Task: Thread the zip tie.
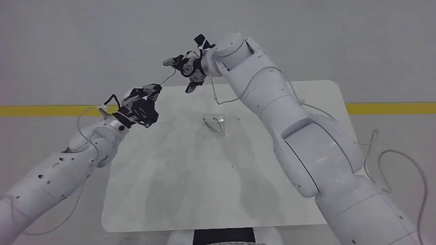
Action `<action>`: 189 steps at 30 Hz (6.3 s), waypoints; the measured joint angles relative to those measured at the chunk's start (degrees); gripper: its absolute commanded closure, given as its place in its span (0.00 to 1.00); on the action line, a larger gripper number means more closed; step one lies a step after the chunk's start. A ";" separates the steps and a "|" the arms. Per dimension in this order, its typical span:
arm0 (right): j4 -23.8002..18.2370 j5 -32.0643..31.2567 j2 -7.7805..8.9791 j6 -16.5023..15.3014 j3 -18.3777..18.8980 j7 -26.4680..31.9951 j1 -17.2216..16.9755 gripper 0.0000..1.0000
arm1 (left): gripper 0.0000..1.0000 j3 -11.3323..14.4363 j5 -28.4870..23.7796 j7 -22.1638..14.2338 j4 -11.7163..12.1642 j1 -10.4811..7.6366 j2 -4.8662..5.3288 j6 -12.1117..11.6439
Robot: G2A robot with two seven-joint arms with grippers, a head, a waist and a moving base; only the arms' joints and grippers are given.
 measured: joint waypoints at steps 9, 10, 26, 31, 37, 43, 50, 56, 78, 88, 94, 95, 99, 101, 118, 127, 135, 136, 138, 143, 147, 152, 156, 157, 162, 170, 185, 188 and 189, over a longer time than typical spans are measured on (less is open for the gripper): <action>-3.06 0.59 2.43 -3.01 1.77 -1.92 -1.87 0.00 | 1.00 -4.23 -15.29 5.56 -1.06 3.37 -0.08 -8.01; -3.36 1.16 2.93 -4.14 2.31 -1.13 -2.45 0.00 | 1.00 -4.80 -18.59 6.61 -0.90 3.78 -0.09 -10.15; -6.38 3.29 6.49 -8.24 5.55 3.09 -5.42 0.00 | 1.00 -8.60 -33.32 11.81 1.57 6.58 -0.11 -25.69; -6.48 3.40 6.52 -8.34 5.64 2.96 -5.56 0.00 | 1.00 -8.92 -36.04 10.09 2.31 6.84 -0.41 -27.20; -9.35 8.35 8.60 -12.82 9.10 7.90 -9.89 0.00 | 1.00 -10.11 -54.29 4.71 1.66 8.61 -0.43 -33.34; -12.53 13.31 10.12 -17.54 11.65 16.50 -13.82 0.00 | 1.00 -10.44 -69.04 -2.52 -4.28 10.35 1.47 -32.96; -14.17 16.81 9.65 -21.54 11.06 19.64 -16.27 0.00 | 1.00 -12.18 -83.27 -10.59 -9.40 11.73 3.39 -32.96; -14.12 17.00 9.62 -21.70 11.04 19.51 -16.31 0.00 | 1.00 -12.20 -83.44 -11.03 -9.49 11.80 3.44 -32.96; -16.49 27.63 9.85 -25.29 11.44 24.06 -23.34 0.00 | 1.00 -25.69 -130.34 -45.50 -6.57 17.18 0.73 -32.96; -16.39 27.86 9.82 -25.20 11.44 24.01 -23.35 0.00 | 1.00 -27.53 -130.96 -47.50 -5.87 17.90 -0.03 -32.70; -19.82 31.06 9.95 -25.03 11.99 21.81 -27.80 0.00 | 1.00 -28.03 -147.25 -58.69 -2.93 17.63 -0.97 -27.05; -20.17 31.80 10.03 -25.03 12.10 22.20 -28.37 0.00 | 1.00 -28.49 -150.82 -61.99 -1.88 17.49 -1.04 -25.77; -20.73 34.40 10.10 -25.09 12.23 24.16 -29.44 0.00 | 1.00 -29.27 -157.59 -71.08 0.76 17.37 -1.39 -22.91; -20.64 36.22 10.01 -25.26 12.25 25.63 -29.75 0.00 | 1.00 -29.36 -159.88 -74.35 1.73 17.20 -1.63 -21.26; -26.39 39.99 10.05 -22.21 11.13 26.54 -33.90 0.23 | 1.00 -29.73 -163.69 -77.67 2.40 17.11 -2.80 -15.94; -26.86 40.18 10.31 -21.83 9.42 25.80 -34.42 0.63 | 1.00 -30.39 -162.35 -78.02 2.70 17.37 -3.64 -15.56; -26.55 39.34 10.50 -22.95 7.97 22.96 -34.45 0.64 | 1.00 -30.92 -161.56 -78.13 2.51 17.67 -4.38 -15.15; -26.53 39.36 10.51 -22.96 7.80 22.95 -34.46 0.64 | 1.00 -30.95 -161.43 -78.09 2.56 17.67 -4.47 -15.12; -26.47 39.25 10.57 -23.02 7.43 22.68 -34.45 0.65 | 1.00 -31.01 -161.00 -78.18 2.68 17.69 -4.67 -15.10; -26.66 39.23 10.66 -23.19 6.69 21.68 -34.40 0.70 | 1.00 -31.21 -160.01 -78.84 3.11 17.74 -5.09 -14.73; -26.90 39.77 10.65 -23.22 6.13 21.41 -34.40 0.76 | 1.00 -31.46 -159.52 -78.78 3.30 17.79 -5.41 -14.43; -27.14 40.28 10.72 -23.42 5.54 21.33 -34.37 0.80 | 1.00 -31.94 -158.97 -78.63 3.51 17.90 -5.78 -14.19; -27.17 40.37 10.84 -23.39 5.13 21.27 -34.28 0.82 | 1.00 -32.36 -158.33 -78.67 3.65 17.99 -6.03 -13.94; -27.18 40.40 10.86 -23.33 5.01 21.30 -34.27 0.83 | 1.00 -32.44 -158.30 -78.69 3.65 18.02 -6.09 -13.89; -27.26 40.93 10.90 -23.23 4.40 21.36 -34.23 0.86 | 1.00 -32.89 -157.93 -78.88 3.67 18.16 -6.45 -13.50; -27.15 41.81 10.98 -23.20 3.59 21.44 -34.13 0.85 | 1.00 -33.34 -157.31 -79.47 3.53 18.24 -7.02 -12.81; -26.47 42.92 11.28 -23.58 2.64 20.84 -33.90 0.95 | 1.00 -34.33 -156.29 -80.02 3.67 18.40 -8.02 -11.92; -26.37 43.09 11.35 -23.62 2.49 20.77 -33.85 1.00 | 1.00 -34.46 -156.09 -80.19 3.72 18.43 -8.22 -11.72; -26.35 43.13 11.37 -23.64 2.44 20.74 -33.84 1.00 | 1.00 -34.49 -156.02 -80.22 3.73 18.43 -8.28 -11.66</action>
